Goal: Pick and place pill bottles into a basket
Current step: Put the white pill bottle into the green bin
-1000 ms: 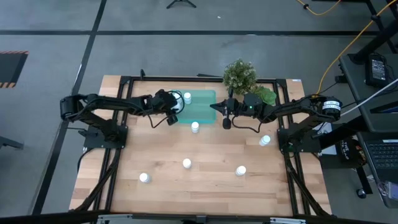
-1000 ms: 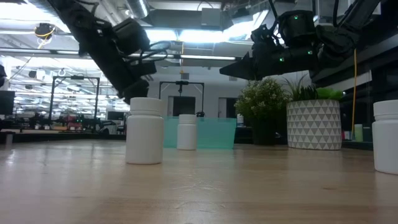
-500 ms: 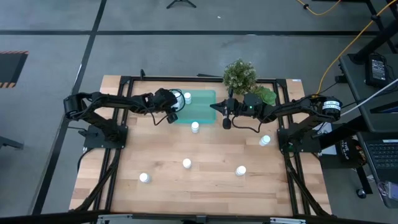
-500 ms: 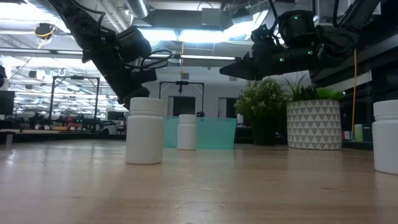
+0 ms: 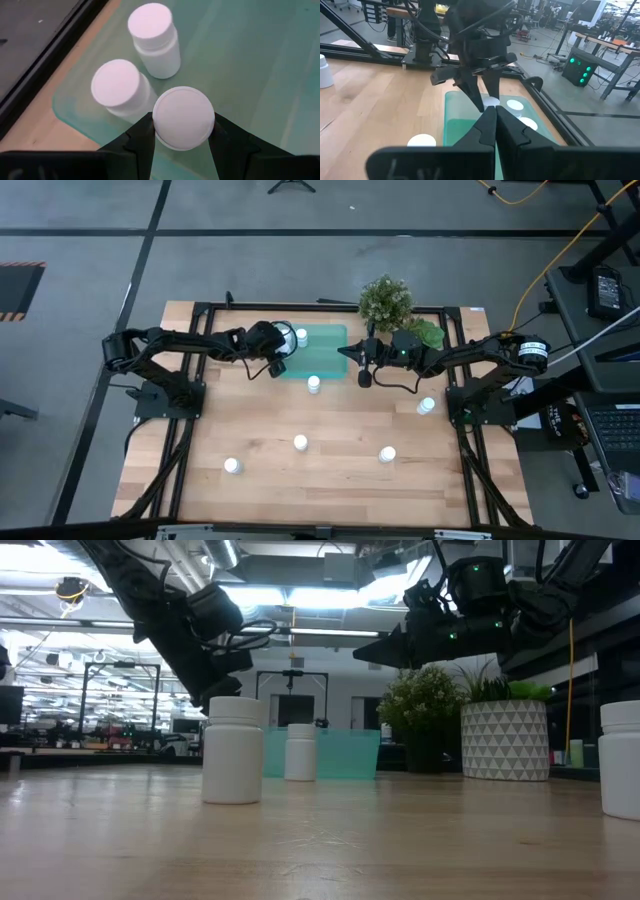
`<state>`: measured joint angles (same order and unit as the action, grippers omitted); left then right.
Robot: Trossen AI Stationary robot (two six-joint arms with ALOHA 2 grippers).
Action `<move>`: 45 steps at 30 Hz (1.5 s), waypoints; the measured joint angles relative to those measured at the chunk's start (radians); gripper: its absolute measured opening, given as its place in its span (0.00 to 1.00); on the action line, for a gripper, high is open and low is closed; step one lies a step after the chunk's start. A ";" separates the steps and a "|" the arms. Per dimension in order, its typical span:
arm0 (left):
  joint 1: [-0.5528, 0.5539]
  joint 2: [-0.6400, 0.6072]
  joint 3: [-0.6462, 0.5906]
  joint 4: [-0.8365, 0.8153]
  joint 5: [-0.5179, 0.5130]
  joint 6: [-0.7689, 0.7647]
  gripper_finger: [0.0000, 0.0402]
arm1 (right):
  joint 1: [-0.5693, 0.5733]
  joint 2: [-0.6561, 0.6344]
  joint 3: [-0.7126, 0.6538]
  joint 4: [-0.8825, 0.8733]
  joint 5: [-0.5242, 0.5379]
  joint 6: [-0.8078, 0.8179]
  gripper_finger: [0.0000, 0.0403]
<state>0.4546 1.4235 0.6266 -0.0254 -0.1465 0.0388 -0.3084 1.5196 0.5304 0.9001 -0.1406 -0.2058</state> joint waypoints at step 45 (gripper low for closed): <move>0.018 -0.002 0.019 0.045 0.036 0.025 0.47 | 0.000 0.000 0.000 -0.008 0.000 0.003 0.01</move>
<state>0.4728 1.4216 0.6454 0.0201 -0.1108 0.0636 -0.3080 1.5196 0.5301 0.8925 -0.1410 -0.2031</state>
